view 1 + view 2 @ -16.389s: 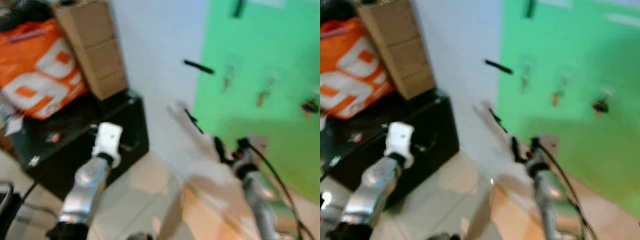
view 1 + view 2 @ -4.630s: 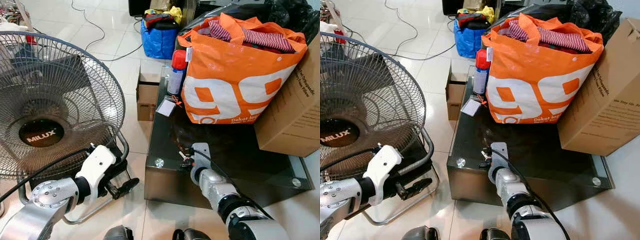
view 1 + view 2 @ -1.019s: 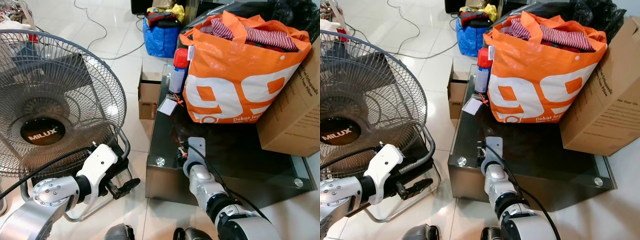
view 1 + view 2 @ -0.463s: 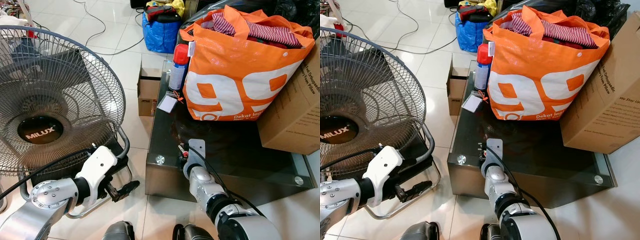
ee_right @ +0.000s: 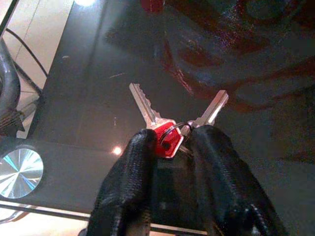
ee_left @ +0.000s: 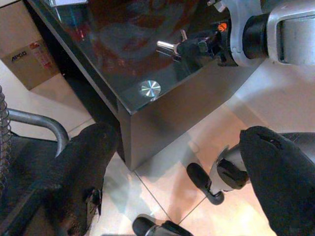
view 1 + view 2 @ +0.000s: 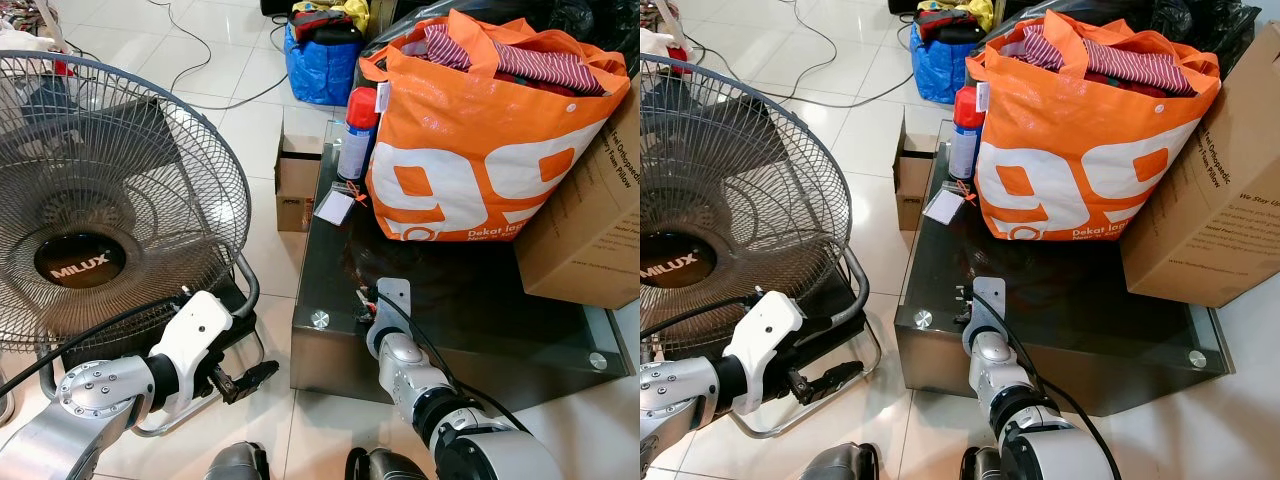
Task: Hang keys on a hook
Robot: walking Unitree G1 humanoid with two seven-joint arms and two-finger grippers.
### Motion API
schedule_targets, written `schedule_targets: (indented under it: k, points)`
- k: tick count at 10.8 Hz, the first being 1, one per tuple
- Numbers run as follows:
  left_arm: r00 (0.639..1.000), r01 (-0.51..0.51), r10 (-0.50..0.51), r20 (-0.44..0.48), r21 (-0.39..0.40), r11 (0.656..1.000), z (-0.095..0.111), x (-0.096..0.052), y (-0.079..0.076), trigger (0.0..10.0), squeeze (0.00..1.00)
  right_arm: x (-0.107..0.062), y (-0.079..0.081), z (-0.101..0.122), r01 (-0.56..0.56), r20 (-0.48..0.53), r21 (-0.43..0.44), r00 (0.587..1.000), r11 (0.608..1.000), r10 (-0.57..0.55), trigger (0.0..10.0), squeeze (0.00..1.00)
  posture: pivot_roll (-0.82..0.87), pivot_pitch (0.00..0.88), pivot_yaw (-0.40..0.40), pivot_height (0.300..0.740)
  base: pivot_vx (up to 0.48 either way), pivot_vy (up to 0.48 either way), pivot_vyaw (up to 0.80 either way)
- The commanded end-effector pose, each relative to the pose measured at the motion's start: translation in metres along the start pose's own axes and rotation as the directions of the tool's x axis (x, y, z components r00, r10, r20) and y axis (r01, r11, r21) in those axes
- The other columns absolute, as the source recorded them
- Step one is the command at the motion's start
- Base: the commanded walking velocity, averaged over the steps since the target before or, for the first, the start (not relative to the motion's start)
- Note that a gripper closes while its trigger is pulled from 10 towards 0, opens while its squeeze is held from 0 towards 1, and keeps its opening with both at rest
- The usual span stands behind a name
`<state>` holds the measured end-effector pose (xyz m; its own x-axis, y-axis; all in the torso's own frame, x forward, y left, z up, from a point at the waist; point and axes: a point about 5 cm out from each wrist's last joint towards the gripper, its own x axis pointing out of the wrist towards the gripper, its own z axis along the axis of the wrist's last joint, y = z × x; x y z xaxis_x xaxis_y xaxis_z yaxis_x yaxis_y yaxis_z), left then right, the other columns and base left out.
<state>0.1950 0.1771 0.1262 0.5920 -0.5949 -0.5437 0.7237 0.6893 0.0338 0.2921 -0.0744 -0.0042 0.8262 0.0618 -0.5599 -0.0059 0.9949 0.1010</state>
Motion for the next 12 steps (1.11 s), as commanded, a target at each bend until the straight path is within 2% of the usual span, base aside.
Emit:
schedule_targets:
  k: [1, 7, 10, 12]
  points:
    - [1.000, -0.004, 0.004, 0.005, 0.009, 1.000, 0.002, -0.003, -0.002, 10.0, 0.35, -0.001, 0.022, 0.004, -0.049, -0.004, 0.026, 0.999, 0.998, 0.050, 0.0, 0.00, 0.20, 0.163, -0.064, 0.740, 0.000, 0.000, 0.00]
    - [1.000, -0.012, 0.012, 0.013, 0.014, 1.000, 0.003, 0.000, 0.001, 10.0, 0.35, 0.001, 0.017, 0.010, -0.046, 0.016, 0.041, 0.999, 0.998, 0.045, 0.0, 0.00, 0.19, 0.120, -0.064, 0.740, 0.000, 0.000, 0.00]
    - [0.994, -0.067, 0.067, 0.082, -0.006, 0.998, 0.007, 0.011, 0.010, 10.0, 0.35, 0.004, 0.002, 0.032, -0.128, 0.111, 0.065, 0.987, 0.990, 0.120, 0.0, 0.00, 0.15, 0.000, -0.075, 0.740, 0.000, 0.000, 0.00]
    - [0.981, -0.134, 0.139, 0.135, -0.047, 0.990, 0.009, 0.019, 0.018, 10.0, 0.34, 0.002, -0.011, 0.042, -0.197, 0.183, 0.026, 0.965, 0.980, 0.189, 0.0, 0.00, 0.13, 0.000, -0.084, 0.740, 0.000, 0.000, 0.00]
